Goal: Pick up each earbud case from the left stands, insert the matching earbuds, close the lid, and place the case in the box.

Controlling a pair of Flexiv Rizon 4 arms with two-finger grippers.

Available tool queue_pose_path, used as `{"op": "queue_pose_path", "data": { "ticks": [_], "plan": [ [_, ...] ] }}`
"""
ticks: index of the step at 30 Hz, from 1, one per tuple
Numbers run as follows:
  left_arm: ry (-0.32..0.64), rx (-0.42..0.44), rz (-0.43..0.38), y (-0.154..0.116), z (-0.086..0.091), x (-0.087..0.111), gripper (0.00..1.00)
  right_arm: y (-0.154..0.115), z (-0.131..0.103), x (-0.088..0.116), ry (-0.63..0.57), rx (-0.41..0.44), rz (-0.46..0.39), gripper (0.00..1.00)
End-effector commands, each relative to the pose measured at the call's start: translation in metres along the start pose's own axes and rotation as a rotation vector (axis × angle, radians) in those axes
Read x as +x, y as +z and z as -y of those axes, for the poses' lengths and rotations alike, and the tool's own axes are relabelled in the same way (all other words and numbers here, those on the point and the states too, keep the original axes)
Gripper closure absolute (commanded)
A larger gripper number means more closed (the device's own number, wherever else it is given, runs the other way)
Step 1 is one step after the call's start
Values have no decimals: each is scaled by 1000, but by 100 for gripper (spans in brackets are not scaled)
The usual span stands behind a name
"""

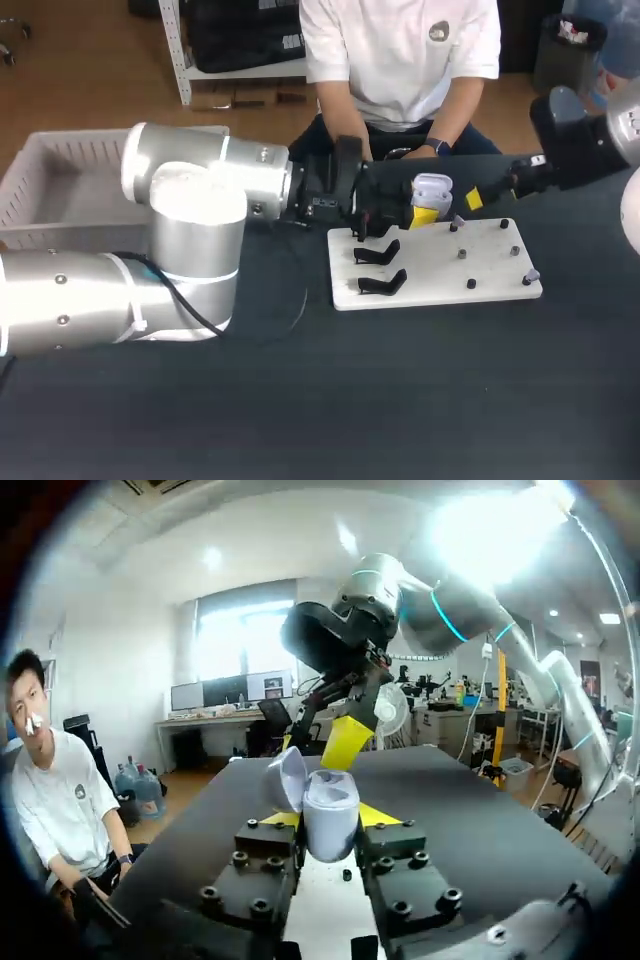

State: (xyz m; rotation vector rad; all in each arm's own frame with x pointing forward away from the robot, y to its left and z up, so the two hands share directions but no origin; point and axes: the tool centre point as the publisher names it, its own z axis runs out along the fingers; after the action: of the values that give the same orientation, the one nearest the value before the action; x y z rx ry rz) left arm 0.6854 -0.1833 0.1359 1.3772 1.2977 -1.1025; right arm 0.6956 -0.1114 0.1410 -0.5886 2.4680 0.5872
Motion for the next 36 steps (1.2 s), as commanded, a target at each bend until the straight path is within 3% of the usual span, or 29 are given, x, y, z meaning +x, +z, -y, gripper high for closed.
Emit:
{"op": "queue_pose_path", "data": {
  "ticks": [1,4,16,36],
  "plan": [
    [-29,-29,82,-7,1,-4,100,-20,1,11,4,104,-15,0],
    [-68,-12,117,-7,-7,-6,100,-27,7,20,6,130,-30,0],
    [-57,-24,104,-2,-13,-25,100,-34,22,59,16,267,-154,0],
    [-60,-21,92,5,-15,-26,100,-20,40,89,-29,446,-353,0]
  ]
}}
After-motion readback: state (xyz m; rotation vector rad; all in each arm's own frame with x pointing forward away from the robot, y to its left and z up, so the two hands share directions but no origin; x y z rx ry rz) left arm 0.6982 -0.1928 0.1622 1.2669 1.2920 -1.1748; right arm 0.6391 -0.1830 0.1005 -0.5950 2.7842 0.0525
